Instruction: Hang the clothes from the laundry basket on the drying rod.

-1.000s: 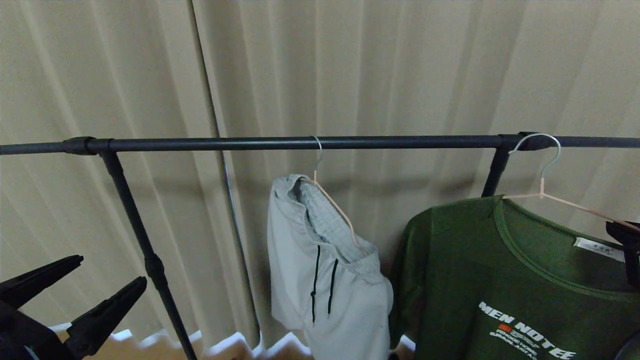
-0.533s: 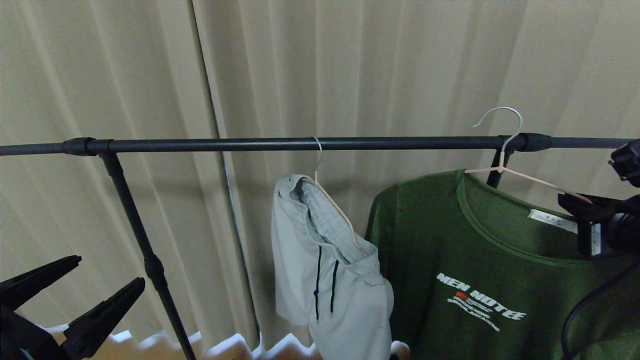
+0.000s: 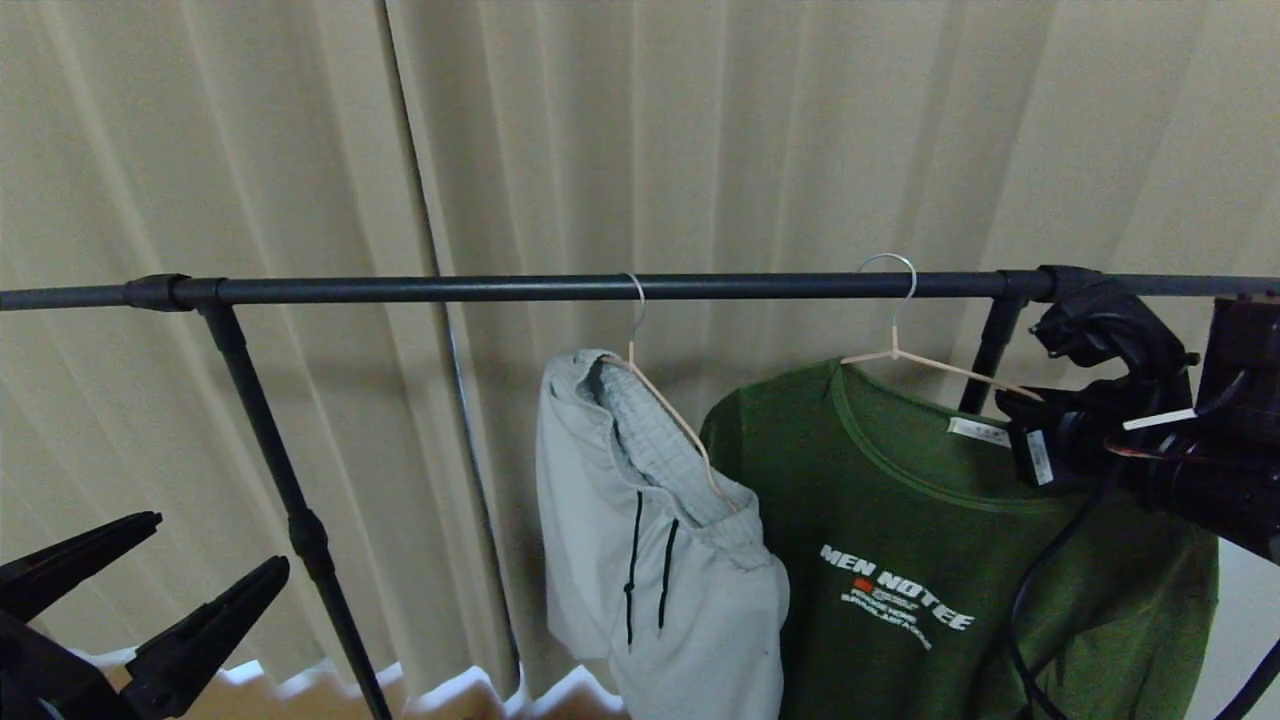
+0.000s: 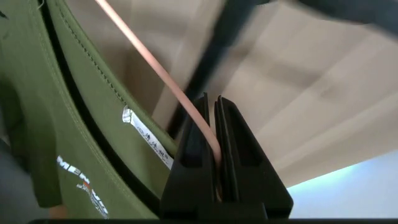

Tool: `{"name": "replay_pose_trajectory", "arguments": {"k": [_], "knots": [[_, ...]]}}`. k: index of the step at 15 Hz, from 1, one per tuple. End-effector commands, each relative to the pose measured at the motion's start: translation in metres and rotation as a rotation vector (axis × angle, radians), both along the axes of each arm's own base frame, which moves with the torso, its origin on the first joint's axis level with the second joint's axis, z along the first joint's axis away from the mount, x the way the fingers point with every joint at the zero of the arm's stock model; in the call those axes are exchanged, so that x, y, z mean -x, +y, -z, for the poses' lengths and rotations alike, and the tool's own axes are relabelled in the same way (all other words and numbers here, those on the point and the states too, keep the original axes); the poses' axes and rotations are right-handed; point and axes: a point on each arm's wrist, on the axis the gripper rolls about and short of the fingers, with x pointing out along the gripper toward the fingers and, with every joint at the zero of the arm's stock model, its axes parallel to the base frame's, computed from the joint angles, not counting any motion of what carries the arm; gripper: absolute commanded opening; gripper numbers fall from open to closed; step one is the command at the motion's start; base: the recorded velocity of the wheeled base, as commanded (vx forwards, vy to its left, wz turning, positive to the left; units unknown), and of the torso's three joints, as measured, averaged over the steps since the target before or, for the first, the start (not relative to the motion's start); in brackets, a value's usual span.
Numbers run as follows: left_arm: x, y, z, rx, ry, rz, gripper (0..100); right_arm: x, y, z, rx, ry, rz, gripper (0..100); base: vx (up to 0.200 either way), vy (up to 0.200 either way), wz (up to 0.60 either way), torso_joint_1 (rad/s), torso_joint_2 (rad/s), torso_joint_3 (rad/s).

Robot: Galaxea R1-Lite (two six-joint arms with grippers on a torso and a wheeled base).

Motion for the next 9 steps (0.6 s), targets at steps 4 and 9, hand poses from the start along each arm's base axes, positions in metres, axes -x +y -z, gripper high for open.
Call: {"name": "replay_pose_trajectory", "arguments": {"k": [4, 9], "knots": [[0.0, 0.0, 0.002, -0.017, 0.002, 0.002, 100, 0.004, 0.024, 0.009, 0.006, 0.031, -0.099, 0, 0.0, 0.0, 0.0, 0.0, 0.0, 0.0], [0.002, 0.0, 0.002, -0.018, -0.003, 0.002, 100, 0.009, 0.036, 0.008, 0.002, 0.027, -0.155, 0, 0.0, 0.0, 0.0, 0.0, 0.0, 0.0]]}}
